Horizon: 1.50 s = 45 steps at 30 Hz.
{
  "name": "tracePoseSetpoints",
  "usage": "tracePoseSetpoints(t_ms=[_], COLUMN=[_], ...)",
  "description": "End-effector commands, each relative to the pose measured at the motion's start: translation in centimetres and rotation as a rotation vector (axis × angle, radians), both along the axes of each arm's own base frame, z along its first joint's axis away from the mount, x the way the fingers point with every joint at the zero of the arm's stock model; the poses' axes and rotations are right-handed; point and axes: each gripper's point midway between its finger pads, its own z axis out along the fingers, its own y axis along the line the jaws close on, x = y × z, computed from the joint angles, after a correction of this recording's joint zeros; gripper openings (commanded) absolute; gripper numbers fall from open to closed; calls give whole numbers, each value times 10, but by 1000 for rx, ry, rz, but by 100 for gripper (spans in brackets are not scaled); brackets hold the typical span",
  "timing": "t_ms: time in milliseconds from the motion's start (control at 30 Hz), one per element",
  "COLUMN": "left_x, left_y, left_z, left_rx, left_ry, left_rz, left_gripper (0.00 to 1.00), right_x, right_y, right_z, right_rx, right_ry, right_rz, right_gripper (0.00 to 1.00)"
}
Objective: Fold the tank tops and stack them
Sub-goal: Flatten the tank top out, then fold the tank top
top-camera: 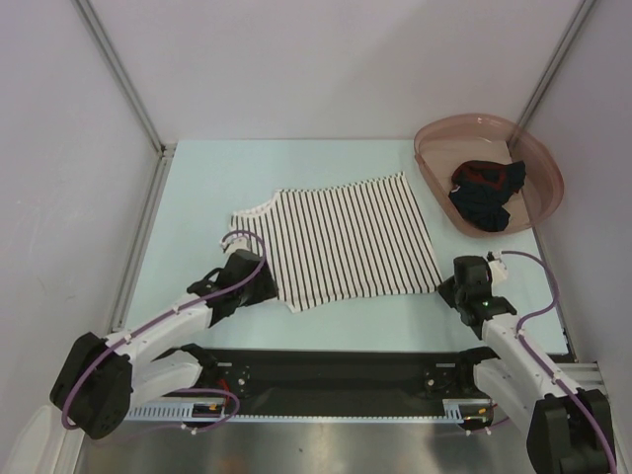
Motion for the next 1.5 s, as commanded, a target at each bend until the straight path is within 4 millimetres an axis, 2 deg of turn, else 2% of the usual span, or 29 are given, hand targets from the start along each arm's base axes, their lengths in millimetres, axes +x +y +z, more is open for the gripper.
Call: tracePoseSetpoints(t_ms=[0, 100, 267, 400, 433, 600, 700, 833, 967, 1100, 1300, 1333, 1467], left_x=[2, -11, -32, -41, -42, -49, -52, -50, -46, -42, -37, -37, -38], left_y=[-28, -51, -71, -70, -71, -83, -90, -90, -86, -83, -79, -78, -78], left_z=[18, 25, 35, 26, 22, 11, 3, -7, -9, -14, -29, -35, -39], left_rx=[-150, -218, -300, -294, -287, -271, -264, -242, -211, -176, -119, -99, -75], left_ry=[-28, -27, -56, -46, -36, 3, 25, 41, 25, 26, 38, 51, 60], left_rz=[-29, -55, -41, -19, -18, -44, -54, -26, -11, 15, 43, 44, 31], left_gripper=[67, 66, 61, 53, 48, 34, 36, 48, 51, 49, 32, 24, 2], right_x=[-6, -4, -3, -2, -2, -1, -1, 1, 2, 2, 2, 2, 2], right_y=[-5, -6, -4, -4, -3, -2, 0, 1, 2, 2, 5, 6, 5], right_z=[-6, -5, -6, -6, -6, -8, -9, -7, -5, -4, -4, -4, -3], right_rx=[-4, -7, -5, 0, 7, 14, 19, 22, 25, 28, 42, 43, 41], right_ry=[30, 25, 31, 20, 20, 22, 23, 20, 15, 11, 8, 9, 10], right_rz=[-35, -37, -34, -35, -35, -36, -29, -24, -20, -19, -9, -11, -8], right_gripper=[7, 5, 2, 1, 1, 1, 1, 1, 0, 0, 0, 0, 0])
